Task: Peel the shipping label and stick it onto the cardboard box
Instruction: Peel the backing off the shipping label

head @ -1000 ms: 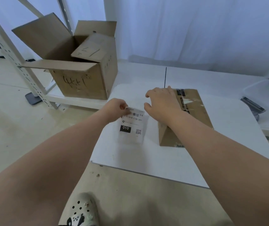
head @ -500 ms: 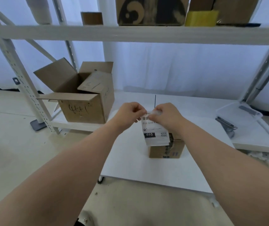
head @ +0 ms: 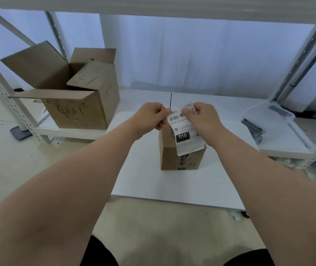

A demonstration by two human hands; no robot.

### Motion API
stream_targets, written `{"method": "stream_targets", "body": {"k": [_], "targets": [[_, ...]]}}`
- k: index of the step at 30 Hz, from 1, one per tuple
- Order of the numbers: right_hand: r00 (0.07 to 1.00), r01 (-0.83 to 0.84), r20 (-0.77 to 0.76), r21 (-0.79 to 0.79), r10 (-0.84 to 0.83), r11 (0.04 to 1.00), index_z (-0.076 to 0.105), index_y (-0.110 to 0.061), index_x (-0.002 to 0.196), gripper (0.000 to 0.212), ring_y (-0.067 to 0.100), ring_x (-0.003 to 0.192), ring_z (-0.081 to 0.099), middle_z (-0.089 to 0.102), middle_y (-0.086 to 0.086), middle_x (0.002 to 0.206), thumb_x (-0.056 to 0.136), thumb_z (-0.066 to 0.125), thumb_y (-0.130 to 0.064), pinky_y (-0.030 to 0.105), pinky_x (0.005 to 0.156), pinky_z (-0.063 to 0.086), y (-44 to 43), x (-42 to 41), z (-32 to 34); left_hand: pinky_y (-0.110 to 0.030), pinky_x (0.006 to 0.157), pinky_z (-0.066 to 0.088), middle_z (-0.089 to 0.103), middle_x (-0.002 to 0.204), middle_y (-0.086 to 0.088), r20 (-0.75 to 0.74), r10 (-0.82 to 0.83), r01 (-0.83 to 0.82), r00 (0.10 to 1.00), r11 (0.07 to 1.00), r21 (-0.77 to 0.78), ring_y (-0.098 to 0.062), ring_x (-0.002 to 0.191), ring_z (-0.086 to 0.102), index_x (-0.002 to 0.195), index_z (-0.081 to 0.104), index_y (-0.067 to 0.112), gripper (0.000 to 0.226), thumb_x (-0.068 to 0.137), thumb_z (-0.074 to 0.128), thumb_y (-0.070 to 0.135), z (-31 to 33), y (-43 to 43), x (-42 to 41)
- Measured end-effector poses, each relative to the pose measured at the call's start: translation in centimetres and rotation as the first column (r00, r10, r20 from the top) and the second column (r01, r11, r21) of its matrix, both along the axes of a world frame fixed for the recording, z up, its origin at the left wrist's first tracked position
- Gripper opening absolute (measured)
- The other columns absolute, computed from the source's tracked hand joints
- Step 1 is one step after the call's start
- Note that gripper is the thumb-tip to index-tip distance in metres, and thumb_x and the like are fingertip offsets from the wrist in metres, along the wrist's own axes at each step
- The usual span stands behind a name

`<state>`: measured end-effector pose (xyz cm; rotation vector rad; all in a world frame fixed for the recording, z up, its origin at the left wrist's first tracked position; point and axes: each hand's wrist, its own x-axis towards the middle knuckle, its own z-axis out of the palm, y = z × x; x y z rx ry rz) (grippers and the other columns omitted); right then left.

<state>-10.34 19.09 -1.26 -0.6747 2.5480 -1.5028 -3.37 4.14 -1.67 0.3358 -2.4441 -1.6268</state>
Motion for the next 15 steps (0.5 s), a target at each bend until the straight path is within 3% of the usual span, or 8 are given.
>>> {"method": "stream_targets", "body": {"k": [5,8,9,12,14,15], "targets": [[0.991,0.093,-0.103,0.05,-0.087,0.994,0.053,-0.015,0.091,0.02,0.022,0.078,0.059,0.058,0.002,0.086,0.085,0.067,-0.029,0.026,0.06,0.043,0.3,-0.6,-0.7,-0.014,0.055,0.05,0.062,0.07,-0.002,0.112,-0.155,0.125,0.982,0.964,0.235,-0.006,0.056,0.055,0.076,0.058,0.01,0.018,0.094,0.056,0.012,-0.2,-0.4,0.2],[0.989,0.101,-0.117,0.054,-0.094,0.993,0.052,-0.019,0.103,0.029,0.02,0.079,0.058,0.049,-0.009,0.077,0.082,0.069,-0.028,0.032,0.069,0.049,0.3,-0.6,-0.8,-0.015,0.057,0.05,0.064,0.067,0.002,0.161,-0.23,0.179,0.96,0.943,0.28,-0.005,0.055,0.056,0.077,0.059,0.01,0.018,0.094,0.055,0.009,-0.2,-0.7,0.7],[0.986,0.104,-0.141,0.074,-0.093,0.992,0.051,-0.019,0.109,0.034,0.022,0.086,0.058,0.05,-0.009,0.08,0.082,0.069,-0.029,0.036,0.079,0.049,0.3,-0.5,-0.8,-0.015,0.057,0.051,0.064,0.067,0.002,0.15,-0.202,0.156,0.968,0.949,0.273,-0.004,0.055,0.057,0.078,0.059,0.009,0.016,0.094,0.056,0.009,-0.2,-0.8,0.8],[0.902,0.195,-0.424,0.242,-0.078,0.95,0.053,-0.019,0.116,0.037,0.024,0.117,0.045,0.052,0.002,0.116,0.084,0.066,-0.031,0.036,0.099,0.03,-0.3,-0.1,-0.4,-0.015,0.058,0.051,0.064,0.071,-0.001,0.04,-0.025,0.015,0.999,0.972,0.235,-0.002,0.055,0.06,0.079,0.059,0.01,0.015,0.094,0.056,0.009,0.1,-1.1,0.8],[0.884,0.127,-0.467,0.178,-0.03,0.976,0.063,-0.017,0.105,0.023,0.02,0.111,0.047,0.053,0.003,0.113,0.085,0.065,-0.029,0.031,0.093,0.031,-0.9,0.5,0.1,-0.015,0.061,0.052,0.061,0.073,-0.002,-0.03,0.066,-0.058,0.997,0.972,0.226,-0.005,0.059,0.059,0.078,0.059,0.011,0.016,0.093,0.056,0.01,0.3,-1.1,0.8],[0.919,0.04,-0.394,0.086,-0.003,0.996,0.066,-0.016,0.096,0.015,0.016,0.099,0.052,0.058,0.002,0.102,0.085,0.065,-0.026,0.027,0.087,0.036,-1.2,0.9,0.3,-0.016,0.062,0.053,0.061,0.073,-0.003,-0.052,0.08,-0.067,0.995,0.973,0.219,-0.007,0.061,0.059,0.077,0.059,0.011,0.015,0.093,0.057,0.01,0.5,-0.9,0.8]]}}
